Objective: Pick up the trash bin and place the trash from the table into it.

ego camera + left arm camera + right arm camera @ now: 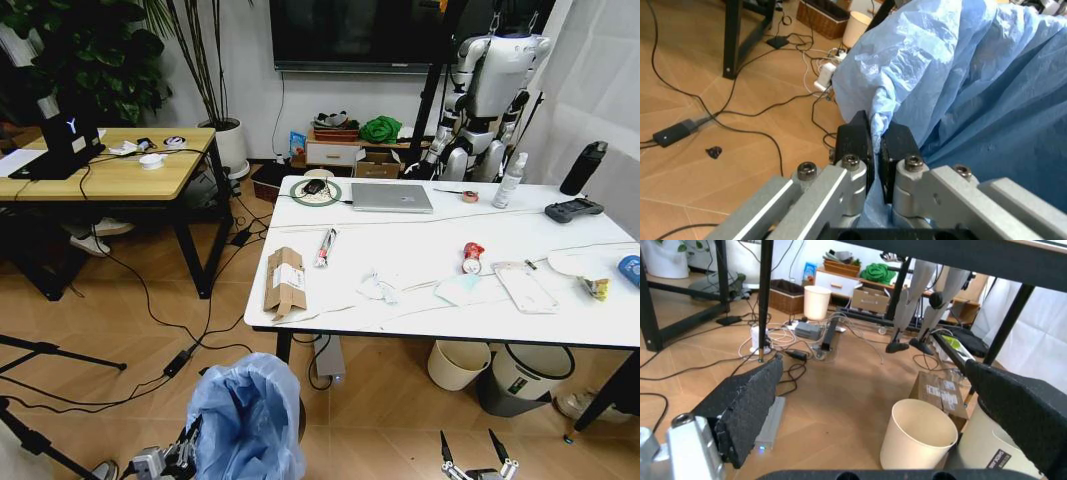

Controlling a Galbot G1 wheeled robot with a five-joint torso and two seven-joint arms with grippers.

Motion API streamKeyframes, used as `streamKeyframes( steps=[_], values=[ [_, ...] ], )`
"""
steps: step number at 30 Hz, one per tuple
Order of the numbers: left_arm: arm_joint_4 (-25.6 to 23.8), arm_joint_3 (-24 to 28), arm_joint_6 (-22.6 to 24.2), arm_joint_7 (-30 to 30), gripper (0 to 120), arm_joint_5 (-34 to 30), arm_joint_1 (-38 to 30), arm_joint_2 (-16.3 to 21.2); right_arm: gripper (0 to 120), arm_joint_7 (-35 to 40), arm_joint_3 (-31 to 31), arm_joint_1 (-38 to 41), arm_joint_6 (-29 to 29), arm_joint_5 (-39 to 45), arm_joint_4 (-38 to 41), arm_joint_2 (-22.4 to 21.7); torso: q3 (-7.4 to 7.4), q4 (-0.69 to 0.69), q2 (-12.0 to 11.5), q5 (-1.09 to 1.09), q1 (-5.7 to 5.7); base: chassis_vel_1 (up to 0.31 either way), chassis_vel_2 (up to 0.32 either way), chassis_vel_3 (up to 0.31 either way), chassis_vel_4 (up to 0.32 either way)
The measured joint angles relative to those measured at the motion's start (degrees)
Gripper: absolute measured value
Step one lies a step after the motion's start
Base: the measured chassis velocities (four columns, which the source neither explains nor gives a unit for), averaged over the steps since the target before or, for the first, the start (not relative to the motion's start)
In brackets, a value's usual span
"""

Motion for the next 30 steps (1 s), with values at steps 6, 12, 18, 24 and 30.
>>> streamKeyframes(
  steps=[6, 12, 18, 24, 30],
  values=[
    [0.38, -0.33, 0.09, 0.14, 0, -0.03, -0.04, -0.22, 100, 0.0, -0.16, 0.06, -0.04, -0.02, -0.07, 0.0, -0.08, 0.0, -0.15, 0.0, -0.07, 0.0, 0.0, 0.0, 0.0],
    [1.29, -0.72, -0.01, 0.29, 0, 0.02, -0.23, -0.25, 100, 0.0, -0.14, 0.07, -0.05, -0.02, -0.11, 0.0, -0.15, 0.0, -0.27, 0.0, -0.13, 0.0, 0.0, 0.0, 0.0],
    [4.38, -1.96, -2.27, 5.14, 0, 1.06, -1.36, -0.72, 100, 0.0, -0.14, 0.08, -0.04, -0.02, -0.14, 0.0, -0.2, 0.0, -0.37, -0.01, -0.17, 0.0, 0.0, 0.0, 0.0],
    [5.37, -2.18, -3.25, 5.19, 0, 1.35, -1.82, -0.92, 100, 0.0, -0.19, 0.06, -0.04, -0.05, -0.14, 0.0, -0.23, 0.0, -0.42, -0.01, -0.19, 0.0, 0.0, 0.0, 0.0],
    [5.61, -2.28, -3.14, 5.66, 0, 0.44, -1.89, -0.8, 100, 0.0, -0.2, 0.01, -0.03, -0.08, -0.13, 0.0, -0.26, 0.0, -0.47, 0.0, -0.22, 0.0, 0.0, 0.0, 0.0]
  ],
)
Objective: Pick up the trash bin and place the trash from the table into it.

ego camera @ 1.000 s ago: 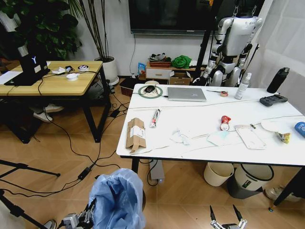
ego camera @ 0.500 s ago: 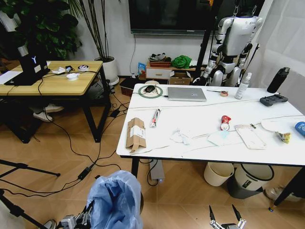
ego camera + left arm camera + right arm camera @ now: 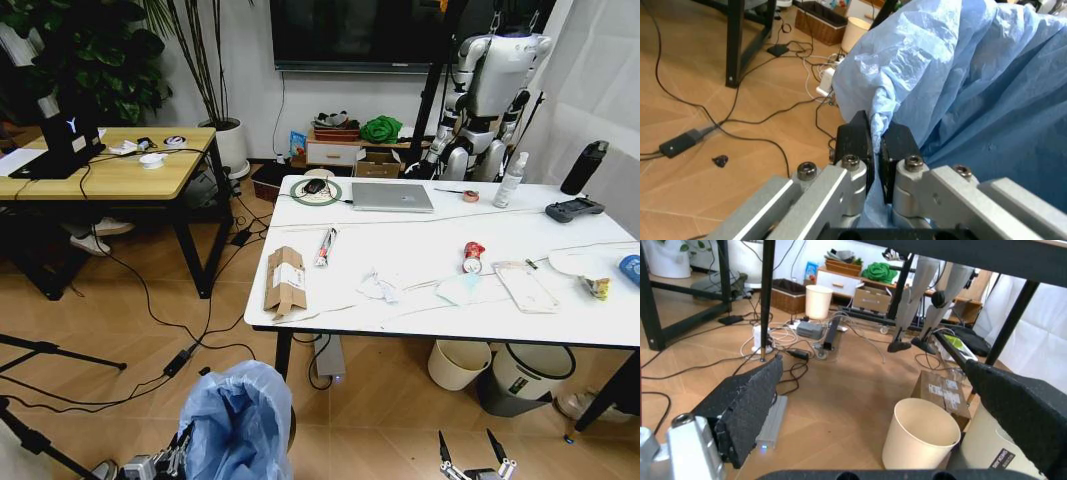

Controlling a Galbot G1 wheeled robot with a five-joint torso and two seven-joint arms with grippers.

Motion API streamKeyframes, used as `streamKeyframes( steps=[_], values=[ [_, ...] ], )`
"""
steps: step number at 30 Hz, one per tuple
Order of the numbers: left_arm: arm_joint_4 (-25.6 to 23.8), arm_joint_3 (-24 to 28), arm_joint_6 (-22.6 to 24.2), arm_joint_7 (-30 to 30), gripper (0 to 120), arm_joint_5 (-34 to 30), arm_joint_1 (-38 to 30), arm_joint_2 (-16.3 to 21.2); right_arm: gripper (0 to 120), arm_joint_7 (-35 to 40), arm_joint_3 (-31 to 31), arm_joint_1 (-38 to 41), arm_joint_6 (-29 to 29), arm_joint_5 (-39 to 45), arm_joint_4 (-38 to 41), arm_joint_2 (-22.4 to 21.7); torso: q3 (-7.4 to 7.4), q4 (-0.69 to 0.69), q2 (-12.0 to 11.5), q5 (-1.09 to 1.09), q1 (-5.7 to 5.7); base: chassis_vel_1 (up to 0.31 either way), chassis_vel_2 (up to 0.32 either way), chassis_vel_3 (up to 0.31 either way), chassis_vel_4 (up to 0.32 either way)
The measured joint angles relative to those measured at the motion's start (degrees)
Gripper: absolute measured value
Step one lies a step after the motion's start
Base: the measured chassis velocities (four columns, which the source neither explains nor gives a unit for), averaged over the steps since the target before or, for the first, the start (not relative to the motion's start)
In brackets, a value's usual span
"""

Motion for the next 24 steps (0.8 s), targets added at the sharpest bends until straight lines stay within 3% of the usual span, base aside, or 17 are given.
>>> streamKeyframes(
  steps=[13, 18, 22, 24],
  values=[
    [-0.7, -0.01, 2.72, -0.4, 0, -4.1, 1.1, 0.88, 100, 0.09, -0.09, -0.09, -0.09, -0.01, 0.33, 0.0, -0.03, 0.0, -0.07, 0.01, -0.03, 0.0, 0.0, 0.0, 0.0],
    [-2.17, -0.64, 4.73, 0.36, 0, -6.13, 2.26, 1.61, 100, 0.64, -1.72, -2.13, -1.66, 2.32, 4.36, -0.01, -0.04, 0.0, -0.09, -0.01, -0.04, 0.0, 0.0, 0.0, 0.0],
    [-4.25, -1.29, 7.84, -7.38, 0, -6.62, 4.04, 2.55, 100, 0.92, -3.69, -5.79, -5.66, 8.12, 15.0, -0.29, -0.06, 0.0, -0.09, 0.0, -0.05, 0.0, 0.0, 0.0, 0.0],
    [-5.46, -1.34, 9.42, -10.72, 0, -5.85, 4.57, 2.81, 100, 0.94, -4.09, -7.26, -7.55, 11.05, 19.65, -2.55, -0.05, 0.01, -0.1, 0.01, -0.05, 0.0, 0.0, 0.0, 0.0]
  ],
)
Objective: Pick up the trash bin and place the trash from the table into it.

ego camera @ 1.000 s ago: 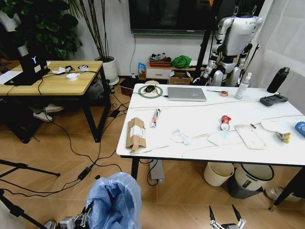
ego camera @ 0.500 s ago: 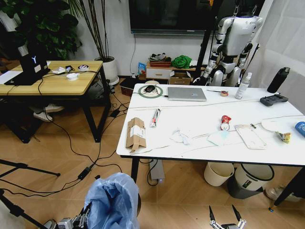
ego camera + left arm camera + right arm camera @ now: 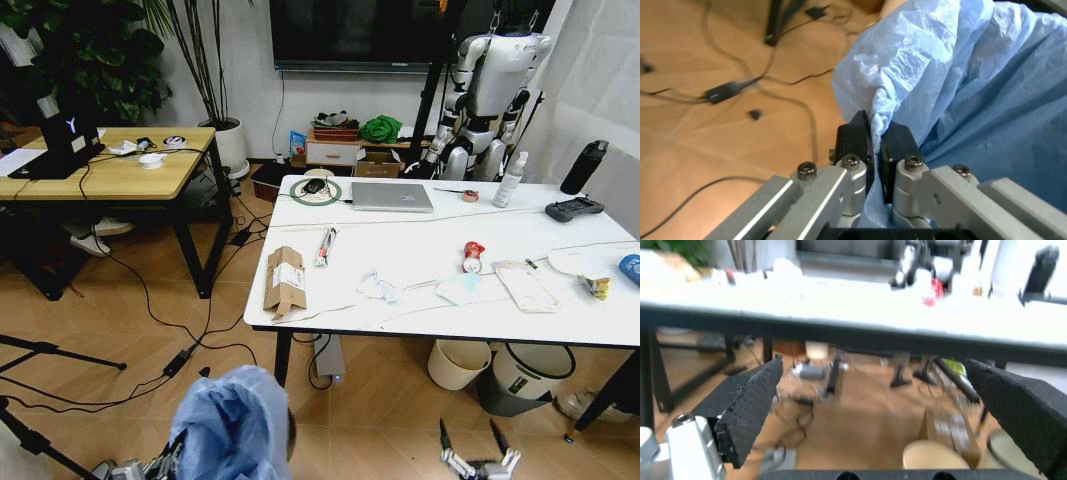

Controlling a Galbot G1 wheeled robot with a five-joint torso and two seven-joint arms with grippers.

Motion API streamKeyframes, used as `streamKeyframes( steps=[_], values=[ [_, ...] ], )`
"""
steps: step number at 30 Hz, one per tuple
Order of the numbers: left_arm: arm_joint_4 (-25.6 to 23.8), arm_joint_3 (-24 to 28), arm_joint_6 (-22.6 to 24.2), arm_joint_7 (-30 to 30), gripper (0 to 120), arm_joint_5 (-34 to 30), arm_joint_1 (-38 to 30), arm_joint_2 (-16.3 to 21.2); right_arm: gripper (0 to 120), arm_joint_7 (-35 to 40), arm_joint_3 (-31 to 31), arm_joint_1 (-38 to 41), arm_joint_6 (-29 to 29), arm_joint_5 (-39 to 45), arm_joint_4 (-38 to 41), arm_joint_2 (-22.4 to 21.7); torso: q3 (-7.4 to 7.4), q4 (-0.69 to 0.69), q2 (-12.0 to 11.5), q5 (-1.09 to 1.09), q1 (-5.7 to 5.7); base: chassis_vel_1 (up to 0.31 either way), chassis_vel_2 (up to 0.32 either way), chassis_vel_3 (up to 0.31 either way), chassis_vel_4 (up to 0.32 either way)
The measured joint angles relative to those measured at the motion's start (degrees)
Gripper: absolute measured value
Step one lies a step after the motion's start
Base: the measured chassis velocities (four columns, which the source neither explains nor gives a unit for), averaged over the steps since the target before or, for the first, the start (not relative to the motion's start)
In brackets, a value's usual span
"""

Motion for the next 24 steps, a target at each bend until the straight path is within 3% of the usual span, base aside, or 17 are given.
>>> streamKeyframes(
  steps=[8, 15, 20, 22, 24],
  values=[
    [-1.98, -0.15, 3.18, -4.03, 0, 4.46, 0.62, -0.61, 100, 1.27, -0.46, -2.29, -4.01, 5.69, 9.57, -6.86, 0.0, -0.01, -0.02, 0.0, 0.0, 0.0, 0.0, 0.0, 0.0],
    [-3.1, -1.47, 4.21, -1.84, 0, 2.96, 1.52, -2.37, 100, 6.66, -4.84, -0.45, -15.77, 17.06, 19.62, -14.73, -0.01, -0.02, -0.03, 0.0, -0.01, 0.0, 0.0, 0.0, 0.0],
    [-5.47, -2.71, 4.83, -1.39, 0, 2.83, 3.74, -4.62, 100, 14.81, -12.36, 7.41, -24.11, 23.71, 22.2, -29.65, -0.01, -0.01, -0.04, 0.01, -0.01, 0.0, 0.0, 0.0, 0.0],
    [-5.74, -2.92, 4.71, -1.27, 0, 3.06, 4.06, -5.36, 100, 15.44, -13.83, 9.88, -25.83, 24.42, 22.51, -31.72, -0.01, -0.01, -0.04, 0.02, -0.01, 0.0, 0.0, 0.0, 0.0],
    [-6.0, -3.35, 4.1, -1.04, 0, 3.54, 4.5, -7.19, 100, 16.77, -17.39, 16.0, -31.87, 25.72, 23.55, -34.27, -0.01, -0.01, -0.04, 0.0, -0.01, 0.0, 0.0, 0.0, 0.0]
  ],
)
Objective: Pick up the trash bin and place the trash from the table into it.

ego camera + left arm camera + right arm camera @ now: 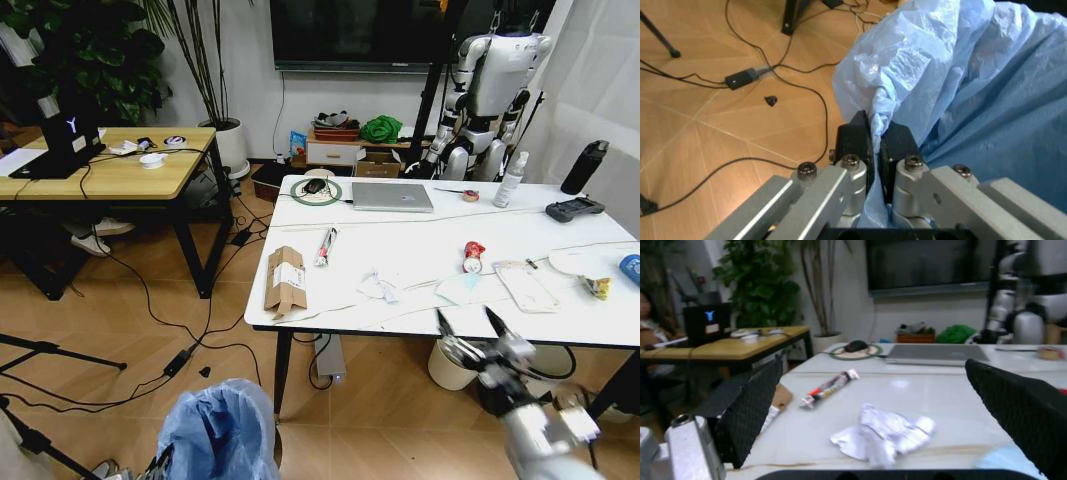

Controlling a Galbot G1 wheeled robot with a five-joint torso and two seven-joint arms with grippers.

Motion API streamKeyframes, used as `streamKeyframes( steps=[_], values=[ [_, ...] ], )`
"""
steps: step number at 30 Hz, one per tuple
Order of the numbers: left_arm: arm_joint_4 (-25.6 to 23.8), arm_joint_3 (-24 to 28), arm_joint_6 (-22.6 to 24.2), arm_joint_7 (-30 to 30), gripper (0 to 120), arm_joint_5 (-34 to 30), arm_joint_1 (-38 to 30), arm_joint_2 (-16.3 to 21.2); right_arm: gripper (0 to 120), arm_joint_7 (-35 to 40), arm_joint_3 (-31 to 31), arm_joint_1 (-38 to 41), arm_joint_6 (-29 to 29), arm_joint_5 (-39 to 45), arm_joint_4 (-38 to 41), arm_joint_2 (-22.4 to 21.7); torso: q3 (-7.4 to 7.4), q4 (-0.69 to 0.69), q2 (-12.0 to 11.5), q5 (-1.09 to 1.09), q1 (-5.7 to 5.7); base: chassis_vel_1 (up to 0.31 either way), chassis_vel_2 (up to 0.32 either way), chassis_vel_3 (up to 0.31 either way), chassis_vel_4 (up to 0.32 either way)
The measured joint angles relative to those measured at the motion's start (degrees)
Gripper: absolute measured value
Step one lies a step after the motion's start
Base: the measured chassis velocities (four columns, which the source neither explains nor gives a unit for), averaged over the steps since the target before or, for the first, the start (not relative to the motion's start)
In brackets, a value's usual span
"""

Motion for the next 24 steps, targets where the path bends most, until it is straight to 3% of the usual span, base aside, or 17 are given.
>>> streamKeyframes(
  steps=[2, 4, 5, 9, 11, 17, 24],
  values=[
    [-0.01, -0.35, -0.44, 0.12, 0, 0.46, 0.15, -1.03, 100, 2.91, -3.21, 4.03, -4.67, 1.08, 0.64, -0.6, 0.0, 0.02, 0.0, -0.01, 0.0, 0.0, 0.0, 0.0, 0.0],
    [0.04, -1.54, -1.31, 0.8, 0, 2.04, 0.75, -2.69, 100, 11.97, -13.03, 14.56, -13.79, 5.8, 0.8, 0.75, 0.0, -0.01, 0.0, -0.01, 0.0, 0.0, 0.0, 0.0, 0.0],
    [0.04, -1.54, -1.31, 0.8, 0, 2.04, 0.75, -2.69, 100, 11.97, -13.03, 14.56, -13.79, 5.8, 0.8, 0.75, 0.0, -0.01, 0.0, -0.01, 0.0, 0.0, 0.0, 0.0, 0.0],
    [-0.74, -2.94, -1.43, 2.17, 0, 2.87, 2.35, -3.58, 100, 18.92, -23.37, 28.3, -21.35, 7.71, -4.58, 9.78, 0.0, 0.03, -0.01, 0.0, 0.0, 0.0, 0.0, 0.0, 0.0],
    [-1.3, -3.98, -1.53, 2.85, 0, 3.01, 2.91, -3.77, 100, 19.97, -26.64, 32.69, -23.51, 7.4, -8.18, 15.03, 0.0, 0.02, -0.01, -0.02, 0.0, 0.0, 0.0, 0.0, 0.0],
    [-2.53, -6.35, -1.2, 3.61, 0, 2.18, 3.89, -3.66, 100, 21.91, -31.81, 37.96, -26.69, 5.05, -15.82, 21.53, 0.0, 0.02, -0.01, -0.03, 0.0, 0.0, 0.0, 0.0, 0.0],
    [-2.96, -7.19, -0.05, 4.16, 0, 1.81, 4.84, -1.45, 100, 20.42, -35.52, 38.71, -26.7, 5.12, -17.87, 20.37, -0.01, -0.01, -0.01, -0.04, -0.01, 0.0, 0.0, 0.0, 0.0]
  ],
)
